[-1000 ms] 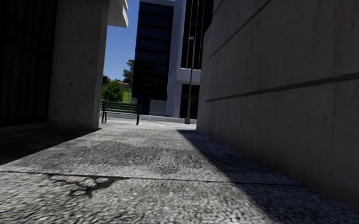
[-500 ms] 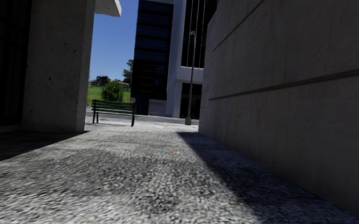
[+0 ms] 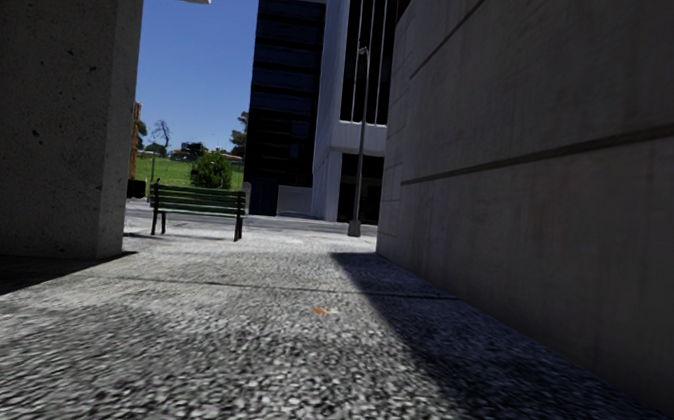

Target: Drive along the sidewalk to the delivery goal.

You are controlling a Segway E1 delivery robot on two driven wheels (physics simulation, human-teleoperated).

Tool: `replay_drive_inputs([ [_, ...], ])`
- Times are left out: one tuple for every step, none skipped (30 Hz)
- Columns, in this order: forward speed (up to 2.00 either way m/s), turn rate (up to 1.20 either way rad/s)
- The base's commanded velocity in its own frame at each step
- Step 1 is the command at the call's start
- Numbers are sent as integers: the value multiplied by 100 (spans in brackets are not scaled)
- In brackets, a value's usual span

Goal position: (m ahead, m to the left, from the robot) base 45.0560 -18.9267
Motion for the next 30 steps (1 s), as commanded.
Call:
replay_drive_inputs([
  [200,0],
  [200,0],
  [200,0],
  [200,0],
  [200,0],
  [200,0],
  [200,0],
  [200,0],
  [200,0],
  [200,0],
  [200,0],
  [200,0],
  [200,0],
  [200,0],
  [200,0],
  [200,0],
  [200,0],
  [200,0],
  [200,0],
  [200,0],
  [200,0],
  [200,0],
  [200,0],
  [200,0],
  [200,0],
  [200,0],
  [200,0],
  [200,0],
  [200,0],
  [200,0],
])
